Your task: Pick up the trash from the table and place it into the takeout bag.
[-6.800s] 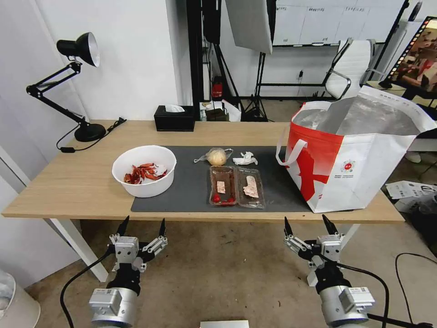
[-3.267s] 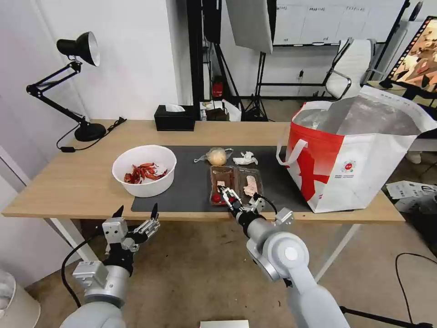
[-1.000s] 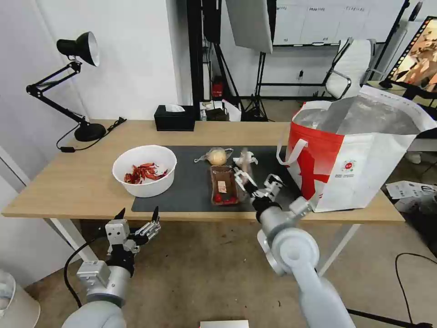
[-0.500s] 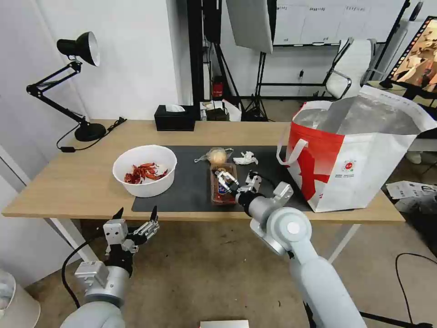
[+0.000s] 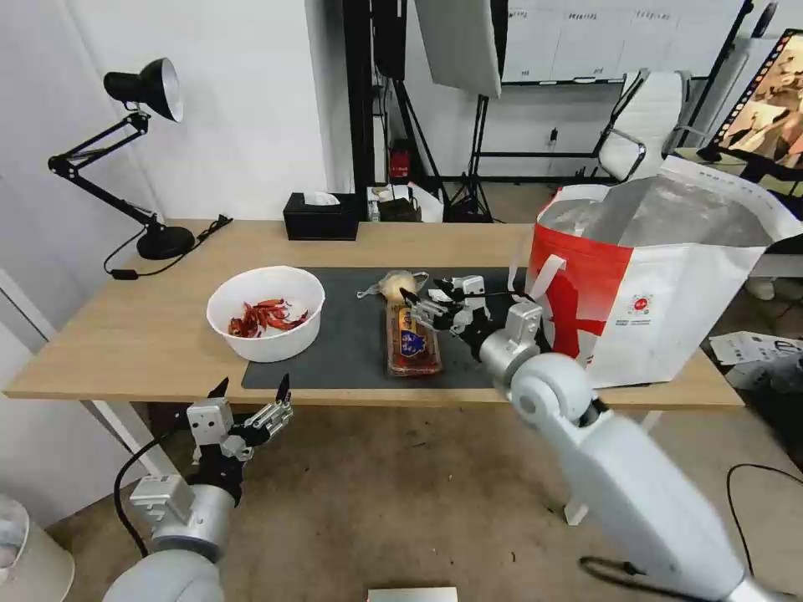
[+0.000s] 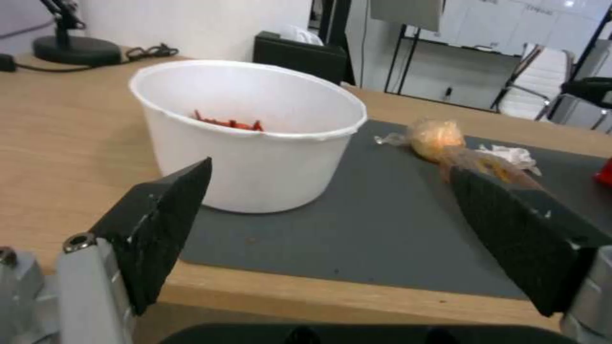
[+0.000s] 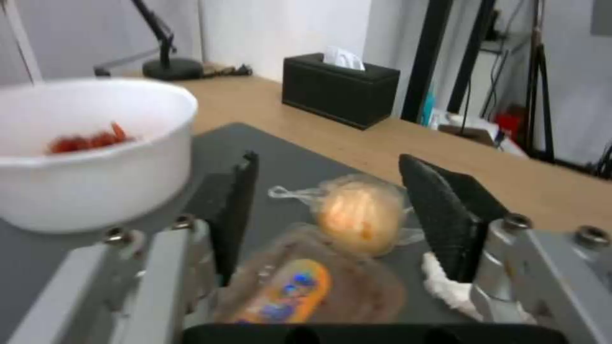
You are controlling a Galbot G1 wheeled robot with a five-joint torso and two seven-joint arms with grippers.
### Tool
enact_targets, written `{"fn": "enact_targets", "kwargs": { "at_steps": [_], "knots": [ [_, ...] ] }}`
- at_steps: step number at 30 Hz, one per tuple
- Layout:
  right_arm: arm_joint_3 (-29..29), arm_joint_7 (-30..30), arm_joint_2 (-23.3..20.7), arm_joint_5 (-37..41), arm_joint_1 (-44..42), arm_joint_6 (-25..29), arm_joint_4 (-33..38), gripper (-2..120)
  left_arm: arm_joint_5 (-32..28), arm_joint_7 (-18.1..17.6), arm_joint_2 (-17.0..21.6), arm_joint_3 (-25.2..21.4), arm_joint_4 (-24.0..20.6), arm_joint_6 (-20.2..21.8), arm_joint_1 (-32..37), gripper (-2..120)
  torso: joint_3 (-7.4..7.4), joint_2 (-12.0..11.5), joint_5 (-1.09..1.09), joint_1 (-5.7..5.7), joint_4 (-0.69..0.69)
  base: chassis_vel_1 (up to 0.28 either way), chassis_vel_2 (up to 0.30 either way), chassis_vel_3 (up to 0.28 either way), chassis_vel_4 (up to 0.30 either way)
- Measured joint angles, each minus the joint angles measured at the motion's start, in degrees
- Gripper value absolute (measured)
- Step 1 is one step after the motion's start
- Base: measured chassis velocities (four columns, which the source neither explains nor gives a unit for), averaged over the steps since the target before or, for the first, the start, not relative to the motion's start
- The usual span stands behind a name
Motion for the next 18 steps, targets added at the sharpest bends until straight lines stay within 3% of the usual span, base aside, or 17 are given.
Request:
{"fn": "enact_targets", "kwargs": {
  "at_steps": [3,5,8,13,14,16,17,18],
  "knots": [
    [-1.3,-2.1,-0.3,-0.6,2.1,0.2,-2.8,46,-1.4,0.0,0.8,0.7,0.9,0.1,-1.3,100,0.0,0.0,0.02,0.0,0.0,0.0,0.0,0.0,0.0],
    [-1.3,-2.1,-0.3,-0.6,2.1,0.2,-2.8,46,-1.4,0.0,0.8,0.7,0.9,0.1,-1.3,100,0.0,0.0,0.02,0.0,0.0,0.0,0.0,0.0,0.0],
    [-4.4,-5.7,-0.2,-0.8,5.5,0.0,-7.8,26,-6.5,0.0,3.6,1.6,2.2,0.6,-4.2,100,0.0,0.0,0.0,0.0,0.01,0.0,0.0,0.0,0.0],
    [-5.9,-7.0,0.7,-1.1,6.3,-0.2,-10.5,14,-13.3,-0.1,6.3,2.4,3.5,0.7,-6.5,100,0.0,0.0,0.0,0.0,0.0,0.0,0.0,0.0,0.0],
    [-6.2,-7.3,1.1,-1.2,6.4,-0.3,-11.2,8,-15.9,0.0,7.2,2.8,3.7,0.7,-7.1,100,0.0,0.0,0.0,0.0,0.01,0.0,0.0,0.0,0.0],
    [-6.7,-8.1,1.8,-1.5,6.8,-0.4,-12.8,0,-31.3,-0.1,10.7,3.6,3.8,1.4,-9.3,100,0.0,0.0,0.0,0.0,0.0,0.0,0.0,0.0,0.0],
    [-6.7,-8.1,1.8,-1.5,6.8,-0.4,-12.8,0,-31.3,-0.1,10.7,3.6,3.8,1.4,-9.3,100,0.0,0.0,0.0,0.0,0.0,0.0,0.0,0.0,0.0],
    [-6.9,-8.3,2.0,-1.5,6.8,-0.4,-13.1,0,-38.0,-0.2,11.8,3.6,3.7,2.4,-10.4,100,0.0,0.0,0.0,0.0,0.02,0.0,0.0,0.0,0.0]
  ]
}}
